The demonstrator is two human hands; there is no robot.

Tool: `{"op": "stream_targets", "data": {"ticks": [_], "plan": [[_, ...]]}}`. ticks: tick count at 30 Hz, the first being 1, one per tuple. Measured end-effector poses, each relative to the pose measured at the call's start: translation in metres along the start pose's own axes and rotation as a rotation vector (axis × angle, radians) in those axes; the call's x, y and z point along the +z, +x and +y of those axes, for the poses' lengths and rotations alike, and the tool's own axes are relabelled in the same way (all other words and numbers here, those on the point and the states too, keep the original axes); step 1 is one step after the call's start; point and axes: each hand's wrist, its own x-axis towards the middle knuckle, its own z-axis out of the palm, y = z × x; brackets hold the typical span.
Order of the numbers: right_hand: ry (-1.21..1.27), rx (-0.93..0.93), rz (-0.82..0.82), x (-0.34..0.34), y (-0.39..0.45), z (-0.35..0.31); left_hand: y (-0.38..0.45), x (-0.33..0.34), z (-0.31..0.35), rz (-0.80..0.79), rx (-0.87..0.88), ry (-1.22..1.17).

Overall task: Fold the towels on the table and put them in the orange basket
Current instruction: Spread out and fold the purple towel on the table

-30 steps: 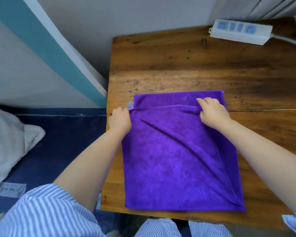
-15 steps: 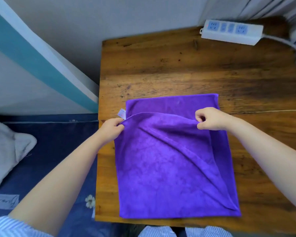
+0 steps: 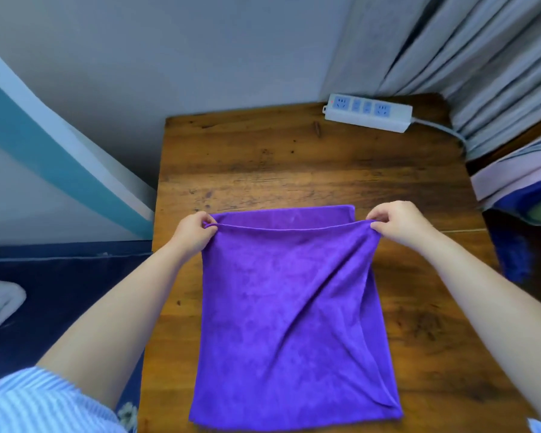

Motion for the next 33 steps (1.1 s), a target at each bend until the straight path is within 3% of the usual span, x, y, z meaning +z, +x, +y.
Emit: {"op": "stream_targets", "data": {"ticks": [6, 11, 15, 20, 27, 33], "plan": [[-0.129, -0.147, 0.084, 0.012, 0.023, -0.022, 0.024, 0.009, 0.012, 0.057, 0.148, 0.245], [-0.232, 0.046, 0.070, 0.030, 0.046, -0.028, 0.046, 0.014, 0.012, -0.080, 0.127, 0.535], [-0.192, 0.179, -0.021, 0.029, 0.058, -0.024, 0.053, 0.009, 0.012, -0.176, 0.128, 0.404], [-0.133, 0.096, -0.060, 0.024, 0.064, -0.013, 0.051, 0.001, 0.008, -0.233, 0.176, 0.328], [0.073, -0.039, -0.116, -0.001, 0.042, 0.012, 0.034, -0.015, -0.004, -0.141, 0.176, 0.235], [0.013, -0.044, -0.154, -0.017, 0.016, 0.004, 0.008, -0.032, -0.003, -0.034, 0.226, 0.278]]}}
